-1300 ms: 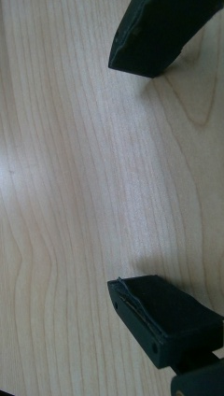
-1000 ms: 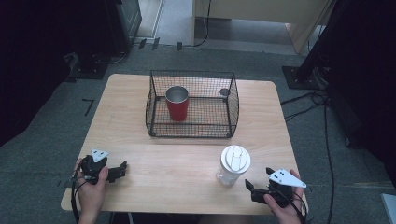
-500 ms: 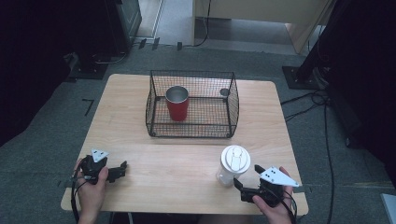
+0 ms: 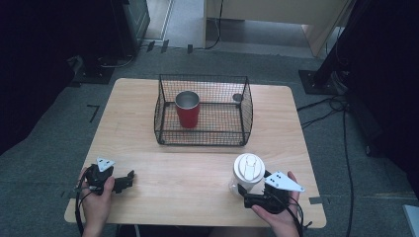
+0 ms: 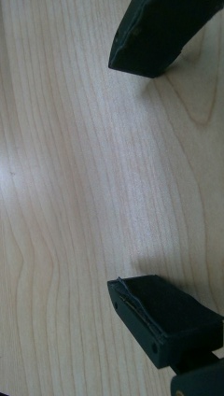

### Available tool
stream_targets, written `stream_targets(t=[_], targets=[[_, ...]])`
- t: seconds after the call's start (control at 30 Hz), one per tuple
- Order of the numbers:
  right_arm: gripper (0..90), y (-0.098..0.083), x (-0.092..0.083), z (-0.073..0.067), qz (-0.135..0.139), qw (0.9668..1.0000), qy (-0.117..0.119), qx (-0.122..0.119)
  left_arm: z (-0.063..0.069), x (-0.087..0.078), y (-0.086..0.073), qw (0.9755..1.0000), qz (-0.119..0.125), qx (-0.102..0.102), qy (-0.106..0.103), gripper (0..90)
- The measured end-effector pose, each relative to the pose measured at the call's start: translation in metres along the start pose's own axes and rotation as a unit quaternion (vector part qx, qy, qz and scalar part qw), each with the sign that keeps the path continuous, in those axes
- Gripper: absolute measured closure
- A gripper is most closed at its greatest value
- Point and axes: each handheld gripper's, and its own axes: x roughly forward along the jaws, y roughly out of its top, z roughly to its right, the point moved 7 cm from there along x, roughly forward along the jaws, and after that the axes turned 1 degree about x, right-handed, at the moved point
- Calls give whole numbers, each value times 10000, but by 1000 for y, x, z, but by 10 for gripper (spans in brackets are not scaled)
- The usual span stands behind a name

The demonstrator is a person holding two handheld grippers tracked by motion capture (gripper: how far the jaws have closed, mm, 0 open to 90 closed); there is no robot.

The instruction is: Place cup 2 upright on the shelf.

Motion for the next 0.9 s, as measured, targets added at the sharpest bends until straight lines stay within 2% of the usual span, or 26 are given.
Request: stream_targets(t=[0.33, 0.43, 0.67, 0.77, 0.9], targets=[[72, 10, 18, -10, 11, 9997, -208, -128, 0, 0, 0, 10000, 1, -3, -4, 0], [134, 13, 21, -11, 86, 9994, -311, -116, 0, 0, 0, 10000, 0, -2, -4, 0], [157, 17, 23, -12, 304, 9985, -430, -152, 0, 1, 1, 10000, 2, -6, -13, 0], [158, 17, 24, -11, 349, 9983, -461, -96, 0, 1, 1, 10000, 0, -5, -13, 0], [159, 20, 24, -7, 386, 9981, -478, 96, 0, 1, 1, 10000, -3, -12, -6, 0]])
